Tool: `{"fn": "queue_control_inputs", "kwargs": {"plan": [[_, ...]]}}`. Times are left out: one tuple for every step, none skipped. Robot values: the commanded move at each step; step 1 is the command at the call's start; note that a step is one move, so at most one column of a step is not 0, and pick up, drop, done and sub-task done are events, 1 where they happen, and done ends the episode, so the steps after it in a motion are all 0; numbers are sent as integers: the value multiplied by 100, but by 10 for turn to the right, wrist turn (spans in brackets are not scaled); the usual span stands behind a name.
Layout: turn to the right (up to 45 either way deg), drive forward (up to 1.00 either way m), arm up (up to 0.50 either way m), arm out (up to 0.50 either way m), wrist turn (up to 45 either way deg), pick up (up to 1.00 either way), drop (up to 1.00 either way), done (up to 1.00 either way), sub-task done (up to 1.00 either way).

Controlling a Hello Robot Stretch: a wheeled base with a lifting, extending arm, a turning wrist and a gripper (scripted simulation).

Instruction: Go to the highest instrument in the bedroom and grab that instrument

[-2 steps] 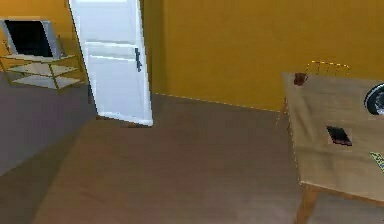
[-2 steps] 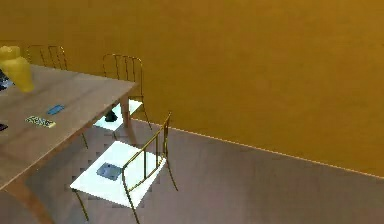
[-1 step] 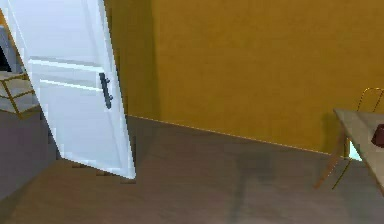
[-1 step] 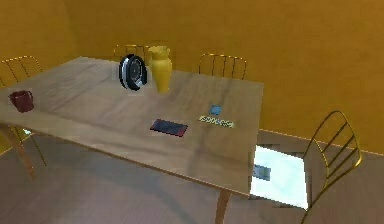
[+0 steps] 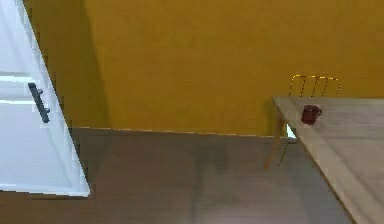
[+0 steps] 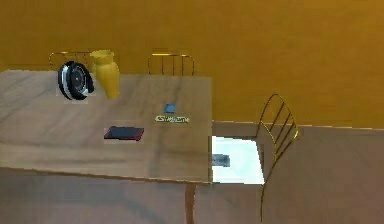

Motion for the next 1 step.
{"fn": "queue_control_inputs", "kwargs": {"plan": [[0, 45, 0, 0, 0, 0, 0, 0, 0]]}}
